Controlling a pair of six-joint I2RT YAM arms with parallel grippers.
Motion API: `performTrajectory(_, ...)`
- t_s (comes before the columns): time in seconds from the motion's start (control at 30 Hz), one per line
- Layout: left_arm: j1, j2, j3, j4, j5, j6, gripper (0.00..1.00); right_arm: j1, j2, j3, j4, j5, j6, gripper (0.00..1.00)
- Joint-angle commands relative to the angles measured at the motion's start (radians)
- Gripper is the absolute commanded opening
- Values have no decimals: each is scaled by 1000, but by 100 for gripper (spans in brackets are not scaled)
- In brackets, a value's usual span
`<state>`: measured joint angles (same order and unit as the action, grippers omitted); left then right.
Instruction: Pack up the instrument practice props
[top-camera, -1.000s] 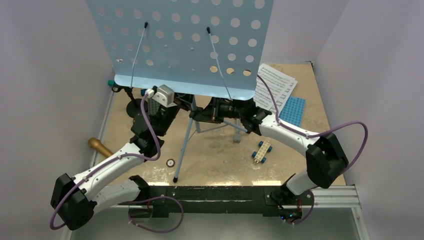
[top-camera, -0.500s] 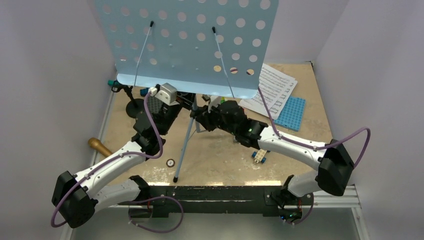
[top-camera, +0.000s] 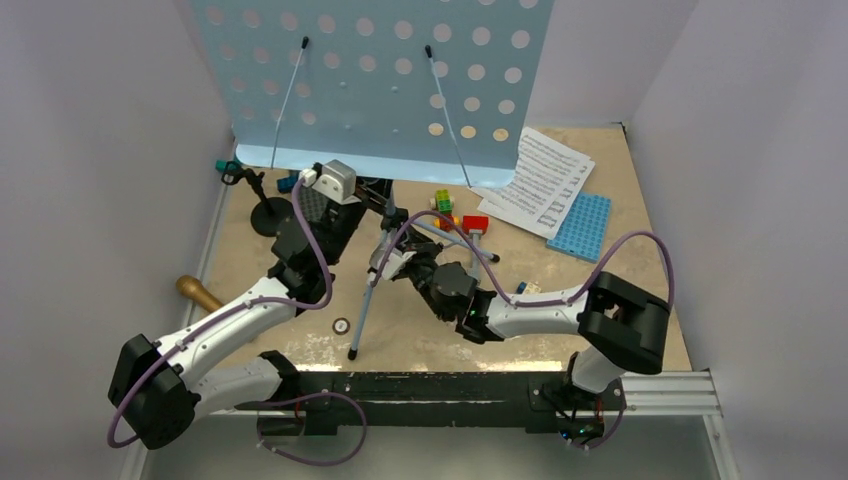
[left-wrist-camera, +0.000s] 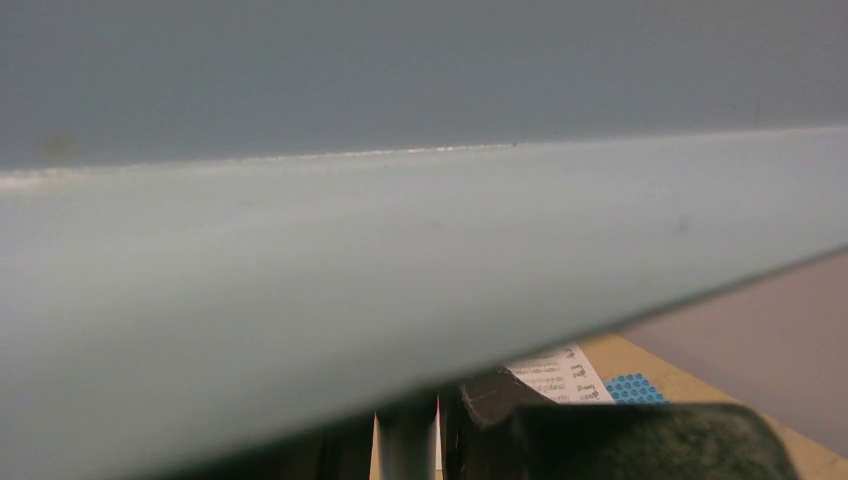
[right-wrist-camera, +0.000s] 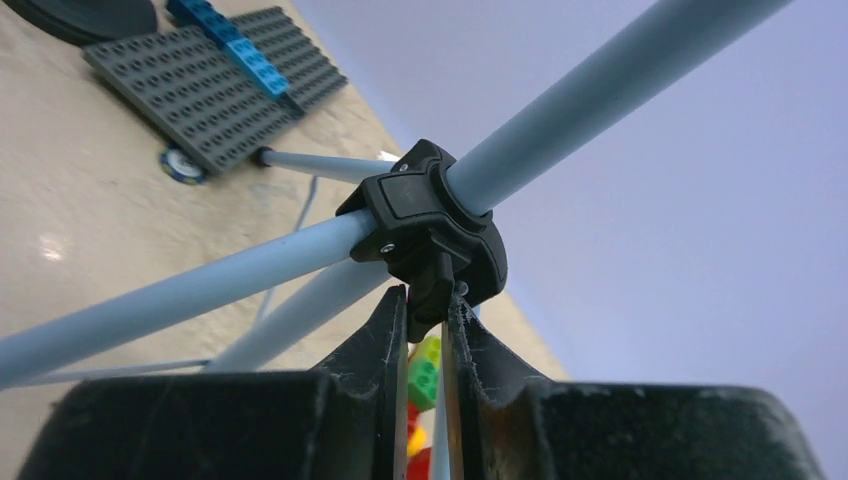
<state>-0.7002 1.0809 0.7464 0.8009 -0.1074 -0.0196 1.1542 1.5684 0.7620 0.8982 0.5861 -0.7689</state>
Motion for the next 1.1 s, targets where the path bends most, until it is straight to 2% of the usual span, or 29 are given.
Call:
performTrajectory(0.0,-15,19,-34,-129,47,-72,0,-62,-8,-41,181,290,-374,0)
performTrajectory(0.07,-17,21,-36,-128,50,-75,0,-54,-76,-43,71,292,-266,0)
performTrajectory(0.1,-16,23,-34,-125,51,-75,0,-52,-117,-24,-47,287,-166,2)
performTrajectory(0.17,-19,27,-31,-122,53,-76,0,-53,-205,54,-436,240,127,30)
performTrajectory(0.2,-21,28,-29,-121,54,-75,0,-53,-246,80,-555,216,241,42)
performTrajectory(0.27,-26,32,-22,-124,49,-69,0,-53,-314,91,-662,188,378,58)
performTrajectory(0.33,-30,38,-15,-126,44,-64,0,-53,-372,109,-810,130,528,64)
performTrajectory(0.47,-39,45,1,-134,26,-56,0,-52,-447,91,-961,-8,844,66)
performTrajectory(0.6,-48,51,9,-137,9,-50,0,-62,-508,27,-997,-239,1075,68)
performTrajectory(0.7,-58,57,11,-131,0,-47,0,-135,-516,-8,-977,-464,1269,70)
performTrajectory(0.87,-79,56,8,-115,-11,-37,0,-296,-520,-86,-774,-814,1562,78)
performTrajectory(1.07,-92,51,-1,-95,-5,-30,0,-423,-470,-75,-574,-1006,1817,80)
